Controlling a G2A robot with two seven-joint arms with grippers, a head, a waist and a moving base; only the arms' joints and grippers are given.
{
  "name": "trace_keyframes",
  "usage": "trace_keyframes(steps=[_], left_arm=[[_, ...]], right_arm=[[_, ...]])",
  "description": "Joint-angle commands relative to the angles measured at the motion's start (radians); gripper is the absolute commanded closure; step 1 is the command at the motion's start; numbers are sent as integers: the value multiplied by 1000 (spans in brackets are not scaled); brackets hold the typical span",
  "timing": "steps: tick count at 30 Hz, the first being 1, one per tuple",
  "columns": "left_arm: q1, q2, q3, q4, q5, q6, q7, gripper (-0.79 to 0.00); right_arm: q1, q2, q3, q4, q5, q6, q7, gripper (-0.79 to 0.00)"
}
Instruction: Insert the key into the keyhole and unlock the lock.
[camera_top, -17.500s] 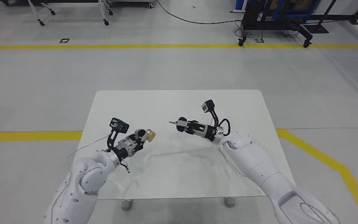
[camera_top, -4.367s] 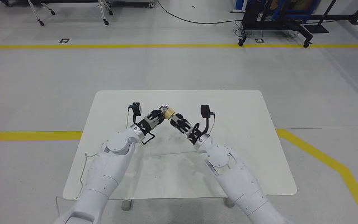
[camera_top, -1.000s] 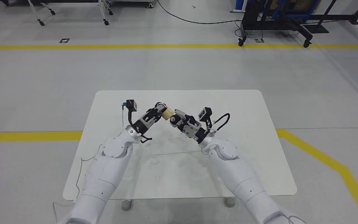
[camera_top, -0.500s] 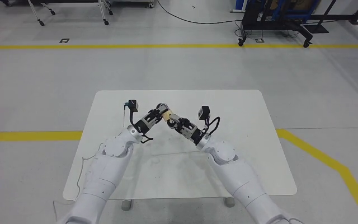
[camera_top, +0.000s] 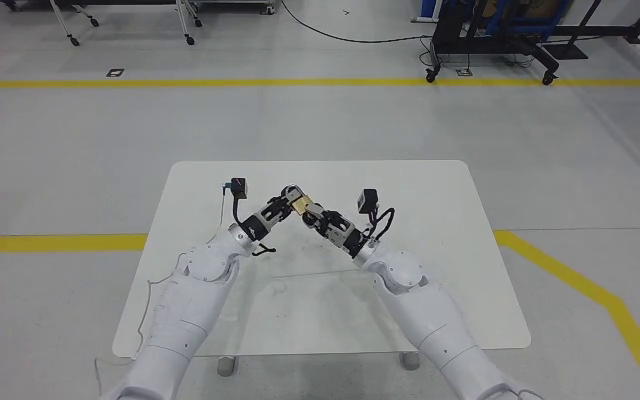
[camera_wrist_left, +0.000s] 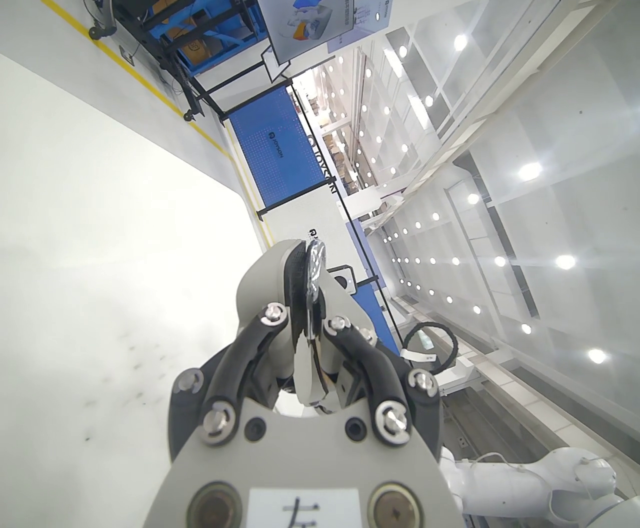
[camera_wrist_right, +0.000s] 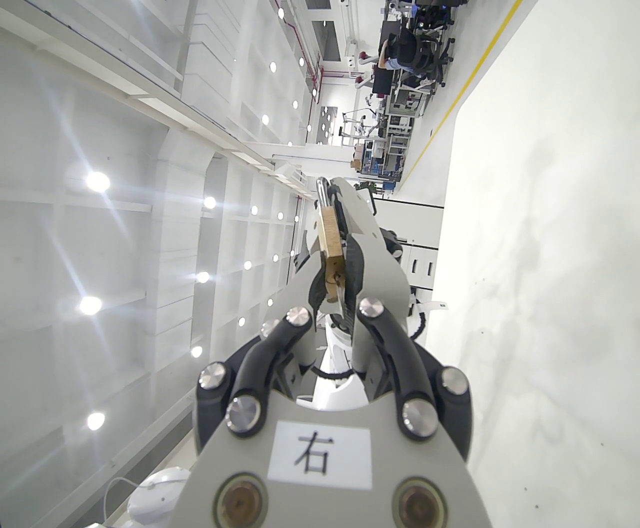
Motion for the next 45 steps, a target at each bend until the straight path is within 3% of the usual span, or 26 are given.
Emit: trace_keyframes(steps=[1,10,18,23,24,25,26,32,36,40,45], left_arm=[[1,0,-1,-2,-11,-3,-7,-785],[-5,6,-12,4,-102,-17,-118,-785],[-36,18,-69,34,-84,-34,-56,-785],[-56,27,-105,59,-31,-56,5,-785],[-58,28,-108,63,-26,-59,14,-785],[-60,28,-109,67,-29,-59,18,-785],[-63,28,-109,69,-32,-58,17,-785],[-68,27,-103,78,-34,-56,16,-785],[-81,30,-104,91,-1,-50,27,-785],[-90,35,-107,99,79,-72,73,-785],[-99,42,-118,110,201,-99,162,-785]], right_arm=[[-4,2,7,-3,7,-5,-1,0],[-27,27,88,-18,-7,32,18,0],[19,72,118,-39,-261,415,134,0],[47,75,80,-24,-328,544,174,0],[53,75,72,-15,-339,560,167,-225],[61,74,67,-10,-354,567,142,-372],[64,73,64,-6,-362,569,113,-785],[63,75,56,-22,-399,617,70,-785],[25,90,113,-100,-399,649,37,-785],[-62,112,231,-261,-372,611,-27,-785],[-183,141,359,-511,-470,603,-96,-785]])
